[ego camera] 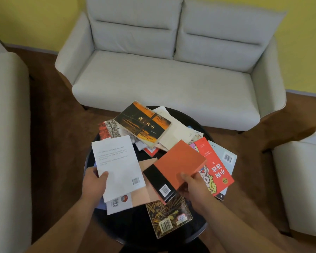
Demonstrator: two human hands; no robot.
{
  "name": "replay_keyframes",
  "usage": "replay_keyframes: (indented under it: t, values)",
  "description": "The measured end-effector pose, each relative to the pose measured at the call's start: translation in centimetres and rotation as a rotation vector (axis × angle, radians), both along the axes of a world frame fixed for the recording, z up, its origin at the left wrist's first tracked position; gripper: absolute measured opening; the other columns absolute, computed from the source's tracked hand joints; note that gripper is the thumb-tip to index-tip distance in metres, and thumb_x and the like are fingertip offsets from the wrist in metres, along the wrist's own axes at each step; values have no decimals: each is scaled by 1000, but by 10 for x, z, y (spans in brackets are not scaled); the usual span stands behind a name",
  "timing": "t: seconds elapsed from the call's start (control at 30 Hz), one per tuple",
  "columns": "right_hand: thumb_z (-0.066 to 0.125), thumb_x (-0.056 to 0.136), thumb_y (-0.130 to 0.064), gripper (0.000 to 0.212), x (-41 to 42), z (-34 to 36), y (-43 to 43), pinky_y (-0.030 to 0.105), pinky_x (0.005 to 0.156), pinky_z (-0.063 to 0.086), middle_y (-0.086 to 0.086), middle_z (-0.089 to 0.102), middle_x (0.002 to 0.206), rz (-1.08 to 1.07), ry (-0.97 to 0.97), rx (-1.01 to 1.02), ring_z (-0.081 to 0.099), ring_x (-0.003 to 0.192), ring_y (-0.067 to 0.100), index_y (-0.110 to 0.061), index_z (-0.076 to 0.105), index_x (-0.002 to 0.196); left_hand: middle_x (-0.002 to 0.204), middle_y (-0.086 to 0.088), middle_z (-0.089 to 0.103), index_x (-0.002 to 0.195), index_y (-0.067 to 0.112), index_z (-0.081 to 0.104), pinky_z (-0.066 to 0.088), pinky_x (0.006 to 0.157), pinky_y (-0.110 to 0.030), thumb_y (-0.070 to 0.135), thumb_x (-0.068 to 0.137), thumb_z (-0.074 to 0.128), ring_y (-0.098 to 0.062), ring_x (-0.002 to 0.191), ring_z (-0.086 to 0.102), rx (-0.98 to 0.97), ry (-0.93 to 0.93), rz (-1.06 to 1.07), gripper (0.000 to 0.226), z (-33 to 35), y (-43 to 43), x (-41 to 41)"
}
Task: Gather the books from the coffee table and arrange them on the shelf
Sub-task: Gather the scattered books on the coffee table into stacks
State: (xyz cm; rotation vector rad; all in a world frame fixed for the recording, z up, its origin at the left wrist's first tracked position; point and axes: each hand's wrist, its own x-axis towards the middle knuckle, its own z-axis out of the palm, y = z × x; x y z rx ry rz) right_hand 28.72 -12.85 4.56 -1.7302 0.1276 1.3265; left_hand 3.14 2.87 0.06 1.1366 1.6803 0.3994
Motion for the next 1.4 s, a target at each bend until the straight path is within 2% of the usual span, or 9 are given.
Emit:
replay_keyframes:
  t: [0.2,0.3,0.43,0.57,0.8,1.03,1.17,1.3,1.4]
  values:
    - [56,104,-17,25,-4,25,-4,37,79,55,2,63,114,34,-85,32,64,100,23,-20,45,126,126,17,55,136,41,44,57,80,-39,17,102,48,-13,101,59,44,-124,-36,43,25,-6,-6]
    - [57,103,-18,12,-7,39,-8,37,86,52,-4,63,109,75,-145,33,62,94,15,-29,53,105,127,19,56,134,49,45,57,80,-37,17,102,47,-13,106,59,13,-188,-56,45,36,-12,-13]
    - [56,103,-22,10,-16,65,-15,27,67,51,-3,68,102,155,-247,76,66,88,13,-29,57,96,127,11,64,131,47,54,56,89,-49,19,101,50,-23,112,64,-103,-327,-62,41,45,-29,-21]
    - [55,103,-31,24,-26,87,-21,49,87,55,14,73,99,241,-357,61,70,97,33,-19,67,86,126,0,67,130,31,57,52,94,-54,17,102,47,-31,113,65,-274,-533,-22,32,56,-48,-11]
    - [59,98,-39,27,-25,124,-31,39,86,58,0,80,87,264,-249,133,76,89,25,-18,75,93,121,-8,68,127,26,55,56,86,-55,13,97,55,-36,106,68,-422,-605,-4,33,74,-54,-2]
    - [52,96,-41,42,-43,136,-10,31,56,38,0,50,58,804,-960,-111,46,54,15,-16,50,61,123,-16,66,125,19,54,51,91,-60,-15,89,50,-41,109,64,-379,-636,-83,49,81,-66,16]
    - [51,95,-39,35,-78,134,6,34,67,51,2,61,75,984,-1045,-71,59,71,23,-18,50,68,119,-21,69,133,13,55,49,94,-59,-23,77,43,-43,112,63,-412,-765,-183,67,88,-85,33]
    - [50,85,-58,49,-98,121,9,35,78,60,0,75,100,857,-1038,19,71,91,16,-16,72,95,115,-22,69,128,18,60,58,67,-45,-19,76,36,-41,105,64,-523,-870,-86,68,99,-90,38]
    - [45,85,-65,55,-91,116,0,36,77,57,-4,72,89,752,-947,118,67,83,10,-17,72,91,109,-27,67,122,5,65,56,74,-48,-8,76,31,-40,92,67,-572,-957,-38,59,109,-89,37]
